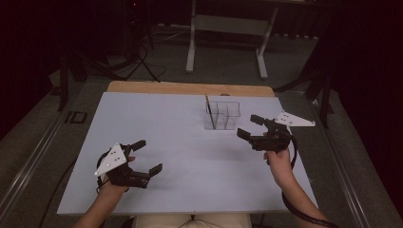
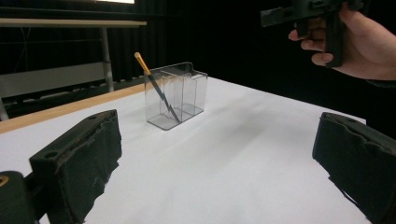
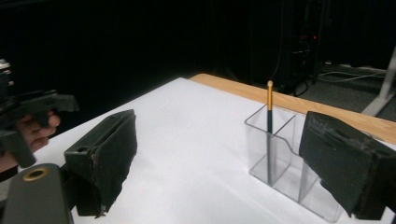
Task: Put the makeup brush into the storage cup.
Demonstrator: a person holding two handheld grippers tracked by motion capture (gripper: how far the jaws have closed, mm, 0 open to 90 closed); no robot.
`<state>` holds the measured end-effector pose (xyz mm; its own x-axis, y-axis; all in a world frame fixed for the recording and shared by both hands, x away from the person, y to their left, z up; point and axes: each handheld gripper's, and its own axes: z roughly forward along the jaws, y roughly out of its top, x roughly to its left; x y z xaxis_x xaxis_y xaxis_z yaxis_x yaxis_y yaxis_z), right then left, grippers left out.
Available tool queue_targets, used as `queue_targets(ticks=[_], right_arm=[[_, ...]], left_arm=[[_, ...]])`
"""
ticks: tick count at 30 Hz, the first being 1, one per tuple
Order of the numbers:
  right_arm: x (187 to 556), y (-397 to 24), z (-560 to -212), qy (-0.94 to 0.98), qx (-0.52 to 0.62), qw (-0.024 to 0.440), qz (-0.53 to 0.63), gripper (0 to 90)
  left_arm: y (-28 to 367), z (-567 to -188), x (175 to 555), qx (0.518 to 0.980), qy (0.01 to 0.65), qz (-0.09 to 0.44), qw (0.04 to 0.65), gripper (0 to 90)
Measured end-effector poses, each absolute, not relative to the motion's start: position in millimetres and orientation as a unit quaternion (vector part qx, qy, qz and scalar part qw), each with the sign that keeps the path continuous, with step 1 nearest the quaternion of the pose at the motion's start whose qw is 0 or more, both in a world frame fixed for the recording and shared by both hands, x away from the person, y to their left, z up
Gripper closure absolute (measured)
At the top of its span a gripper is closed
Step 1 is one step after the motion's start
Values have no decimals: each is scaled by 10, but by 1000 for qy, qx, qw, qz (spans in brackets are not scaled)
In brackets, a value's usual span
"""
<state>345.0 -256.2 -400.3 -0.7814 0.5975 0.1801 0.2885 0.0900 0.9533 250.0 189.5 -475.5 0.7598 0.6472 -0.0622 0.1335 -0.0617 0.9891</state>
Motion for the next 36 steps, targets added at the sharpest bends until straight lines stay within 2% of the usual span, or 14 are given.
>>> queue_targets(ticks=[30,36], right_arm=[[2924,-2599,-4272,745,291,128,587,115],[2905,-2636,-4370,743,292,115,591,115]], left_arm=[[1895,-4749,2499,699,278,205,626,23],[1895,-4751,2495,699,278,204,626,23]])
